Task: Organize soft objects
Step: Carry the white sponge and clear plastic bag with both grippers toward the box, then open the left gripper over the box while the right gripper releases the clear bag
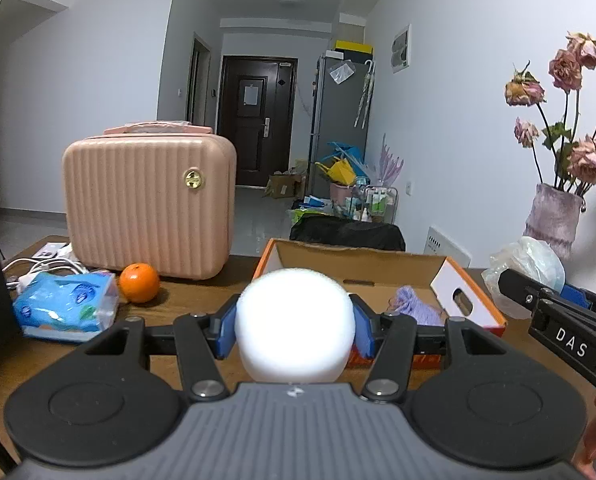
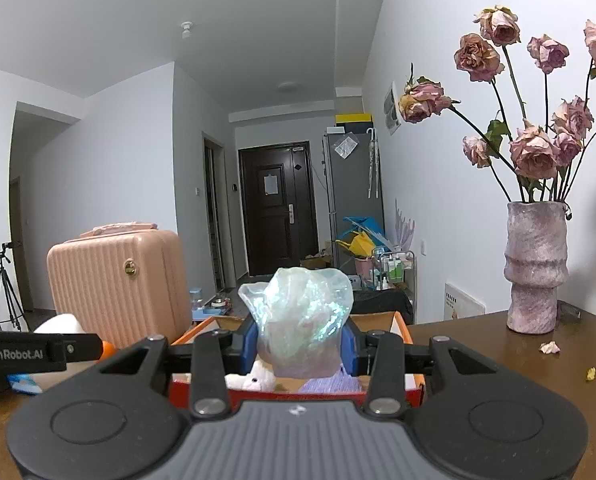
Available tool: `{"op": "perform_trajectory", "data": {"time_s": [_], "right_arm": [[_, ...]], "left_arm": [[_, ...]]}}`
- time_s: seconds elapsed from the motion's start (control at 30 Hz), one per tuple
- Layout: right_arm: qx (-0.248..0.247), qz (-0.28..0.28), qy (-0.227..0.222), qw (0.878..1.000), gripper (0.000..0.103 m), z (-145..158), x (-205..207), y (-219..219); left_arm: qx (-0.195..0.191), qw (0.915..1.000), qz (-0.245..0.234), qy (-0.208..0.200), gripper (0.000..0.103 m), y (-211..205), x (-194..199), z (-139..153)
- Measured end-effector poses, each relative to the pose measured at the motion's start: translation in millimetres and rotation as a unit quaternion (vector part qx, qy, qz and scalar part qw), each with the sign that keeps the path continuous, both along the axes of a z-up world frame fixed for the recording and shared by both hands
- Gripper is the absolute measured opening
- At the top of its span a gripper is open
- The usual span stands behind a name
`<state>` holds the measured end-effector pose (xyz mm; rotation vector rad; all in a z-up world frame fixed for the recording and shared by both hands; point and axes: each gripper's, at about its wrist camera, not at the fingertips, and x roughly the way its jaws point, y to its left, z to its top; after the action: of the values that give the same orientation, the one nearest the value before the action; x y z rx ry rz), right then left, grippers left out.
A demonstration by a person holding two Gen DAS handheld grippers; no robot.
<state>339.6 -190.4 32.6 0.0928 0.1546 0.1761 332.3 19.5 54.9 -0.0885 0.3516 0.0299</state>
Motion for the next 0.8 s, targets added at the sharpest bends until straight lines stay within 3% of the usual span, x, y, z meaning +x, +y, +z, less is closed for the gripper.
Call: {"op": "perform_trajectory", "data": {"time_s": [0.37,0.8], "right_arm": [[-0.028,-0.005,-0.011,1.000,0.039,15.9,40.1,-1.6],[-0.068,0.000,0.045,0.997,0.039,19.3,106.8,10.6]], "left_arm": [[-0.003,1.0000,-0.003,-0.009,0.056,-12.9,42.7,7.9],[-0.004,1.0000,-0.006,-0.005,0.056,-22.5,102.5,13.4]]}}
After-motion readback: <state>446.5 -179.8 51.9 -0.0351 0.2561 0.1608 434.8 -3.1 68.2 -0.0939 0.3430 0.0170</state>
